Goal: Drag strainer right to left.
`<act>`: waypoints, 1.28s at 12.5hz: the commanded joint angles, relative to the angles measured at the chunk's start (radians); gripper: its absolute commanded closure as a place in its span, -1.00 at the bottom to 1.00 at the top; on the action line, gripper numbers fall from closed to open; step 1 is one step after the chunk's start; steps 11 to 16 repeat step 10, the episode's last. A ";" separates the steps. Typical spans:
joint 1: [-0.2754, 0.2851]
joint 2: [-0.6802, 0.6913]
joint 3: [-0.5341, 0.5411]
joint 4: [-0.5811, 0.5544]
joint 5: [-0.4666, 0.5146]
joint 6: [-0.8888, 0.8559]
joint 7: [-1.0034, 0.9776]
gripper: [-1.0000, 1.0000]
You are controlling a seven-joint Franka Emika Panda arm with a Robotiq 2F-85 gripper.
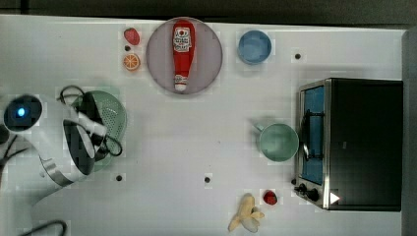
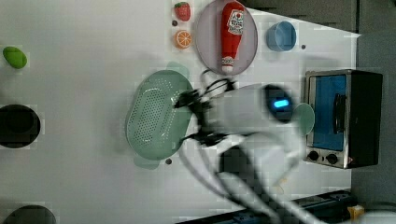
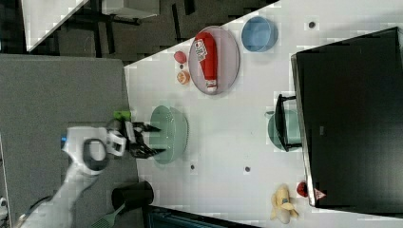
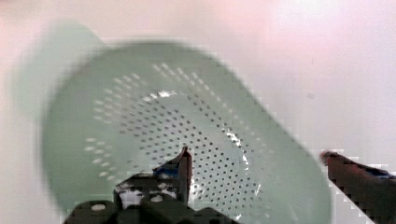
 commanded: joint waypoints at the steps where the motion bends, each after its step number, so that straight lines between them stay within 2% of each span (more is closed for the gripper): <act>1: -0.060 -0.266 -0.197 0.045 -0.006 -0.167 -0.356 -1.00; 4: -0.087 -0.423 -0.381 0.058 -0.071 -0.318 -0.612 -1.00; 7: -0.097 -0.527 -0.503 0.072 -0.246 -0.438 -0.701 -1.00; 9: -0.098 -0.589 -0.517 0.071 -0.298 -0.482 -0.738 -1.00; 16: -0.098 -0.610 -0.519 0.067 -0.297 -0.488 -0.738 -1.00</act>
